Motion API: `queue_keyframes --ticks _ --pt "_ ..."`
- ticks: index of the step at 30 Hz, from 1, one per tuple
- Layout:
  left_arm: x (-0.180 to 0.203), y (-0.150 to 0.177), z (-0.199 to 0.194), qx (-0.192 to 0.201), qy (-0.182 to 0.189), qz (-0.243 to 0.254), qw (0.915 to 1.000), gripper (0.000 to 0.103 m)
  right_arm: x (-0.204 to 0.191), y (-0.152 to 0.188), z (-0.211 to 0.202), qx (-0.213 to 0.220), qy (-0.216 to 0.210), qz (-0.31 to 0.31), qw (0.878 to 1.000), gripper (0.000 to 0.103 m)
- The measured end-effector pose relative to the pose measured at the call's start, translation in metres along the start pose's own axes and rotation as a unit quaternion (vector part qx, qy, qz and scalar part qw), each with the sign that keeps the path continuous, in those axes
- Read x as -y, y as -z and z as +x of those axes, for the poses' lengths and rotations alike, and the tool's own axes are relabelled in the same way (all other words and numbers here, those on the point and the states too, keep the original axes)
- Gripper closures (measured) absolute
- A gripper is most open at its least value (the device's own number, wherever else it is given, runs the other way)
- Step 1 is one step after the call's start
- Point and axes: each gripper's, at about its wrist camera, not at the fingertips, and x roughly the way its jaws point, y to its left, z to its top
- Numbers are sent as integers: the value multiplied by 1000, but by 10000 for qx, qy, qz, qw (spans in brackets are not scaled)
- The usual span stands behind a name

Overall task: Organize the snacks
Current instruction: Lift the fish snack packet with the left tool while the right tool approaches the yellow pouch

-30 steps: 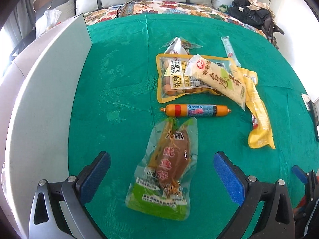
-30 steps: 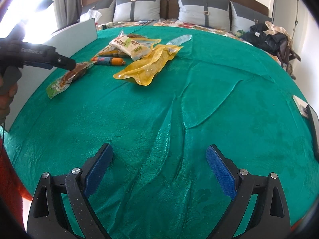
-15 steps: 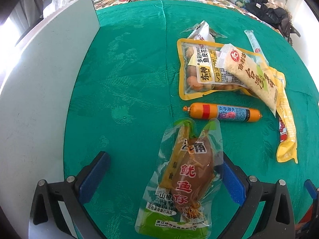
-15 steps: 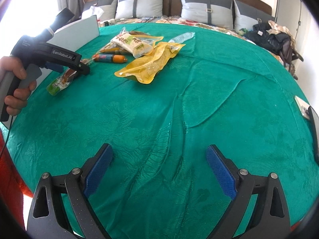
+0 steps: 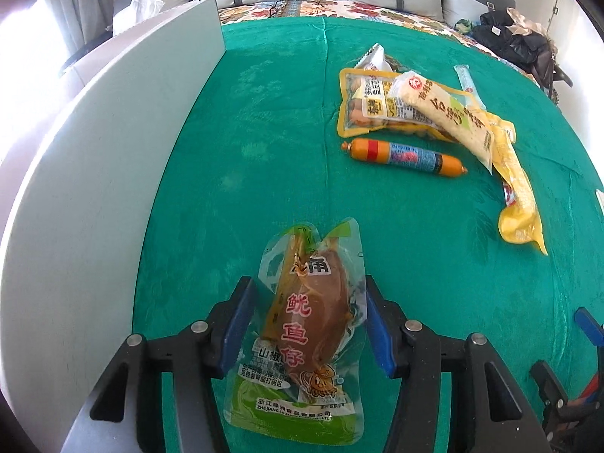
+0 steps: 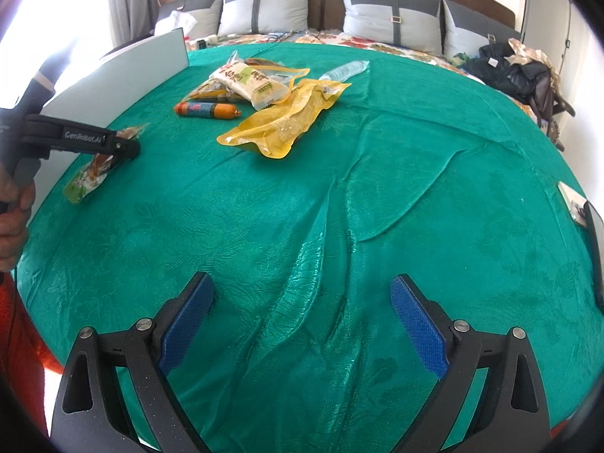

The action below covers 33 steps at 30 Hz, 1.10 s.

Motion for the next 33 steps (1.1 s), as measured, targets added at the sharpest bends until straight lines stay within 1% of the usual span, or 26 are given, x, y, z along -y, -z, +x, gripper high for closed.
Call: queue_keyframes --ticks 3,5,6,7,8,10,11,12,20,33 --pt "2 16 -9 31 -18 15 10000 47 0 0 0 -3 0 0 10000 6" --pt "0 20 -10 114 -60 -38 9999 41 0 0 0 -2 0 0 10000 6" --pt "-1 19 -8 109 -71 -119 9998 28 0 0 0 -1 0 -1 10000 6" --pt "0 17 -2 99 -51 -238 9997 18 0 0 0 0 1 -2 10000 6" --pt "0 15 0 147 -37 -293 9995 15 0 0 0 1 1 -1 10000 6" --pt "4 13 5 236 -95 -202 9995 4 0 0 0 7 0 -4 10000 6" --pt "2 14 7 265 -87 -225 9994 1 0 0 0 7 -2 -5 10000 6" --pt "1 13 9 313 -69 -238 9992 0 0 0 0 10 -3 -6 10000 6" --pt "1 17 7 619 -6 -49 9981 0 0 0 0 12 -2 -5 10000 6" --pt "2 21 5 654 14 -15 9979 0 0 1 -1 68 19 8 10000 5"
